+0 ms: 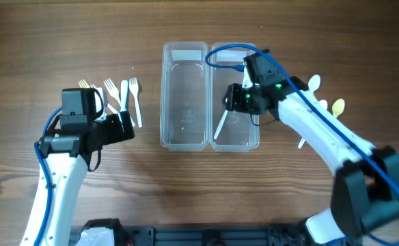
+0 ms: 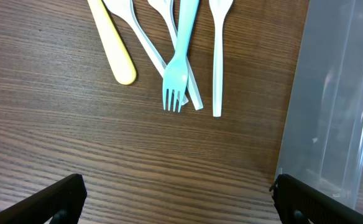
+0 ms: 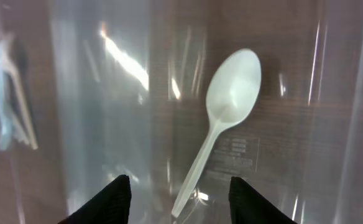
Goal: Pack container
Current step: 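Place the white spoon into the right clear tray, then grasp the yellow spoon with the right gripper, then place the yellow spoon into the right tray and release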
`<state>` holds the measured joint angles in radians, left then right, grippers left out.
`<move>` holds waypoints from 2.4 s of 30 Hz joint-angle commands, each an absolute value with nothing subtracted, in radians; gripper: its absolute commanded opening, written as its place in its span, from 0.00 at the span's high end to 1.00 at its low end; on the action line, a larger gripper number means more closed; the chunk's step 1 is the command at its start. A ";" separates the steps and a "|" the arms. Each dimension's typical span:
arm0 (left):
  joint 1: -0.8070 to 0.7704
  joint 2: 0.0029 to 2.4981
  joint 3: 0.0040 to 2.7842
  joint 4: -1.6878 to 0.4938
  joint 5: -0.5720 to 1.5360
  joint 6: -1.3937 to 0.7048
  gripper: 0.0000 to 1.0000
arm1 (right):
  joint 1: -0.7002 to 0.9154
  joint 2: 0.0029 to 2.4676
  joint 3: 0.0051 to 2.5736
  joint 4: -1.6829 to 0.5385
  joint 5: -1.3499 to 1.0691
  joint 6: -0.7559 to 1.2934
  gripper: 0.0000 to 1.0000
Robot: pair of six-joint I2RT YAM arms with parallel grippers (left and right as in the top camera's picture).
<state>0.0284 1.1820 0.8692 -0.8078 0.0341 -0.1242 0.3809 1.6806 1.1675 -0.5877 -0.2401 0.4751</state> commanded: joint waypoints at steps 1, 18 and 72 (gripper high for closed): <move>0.031 1.186 0.892 -0.805 0.028 -0.108 0.00 | 0.365 1.502 1.180 -0.600 -0.203 0.410 0.51; 0.031 1.186 0.892 -0.805 0.028 -0.108 0.00 | -0.318 1.520 1.074 -0.787 0.084 0.503 0.25; 0.031 1.186 0.892 -0.805 0.028 -0.108 0.00 | 0.343 1.669 1.098 -0.513 -0.156 0.542 0.96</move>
<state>0.0284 1.1820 0.8692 -0.8082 0.0338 -0.1238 0.3172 1.5398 1.0908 -0.5594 -0.1661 0.5385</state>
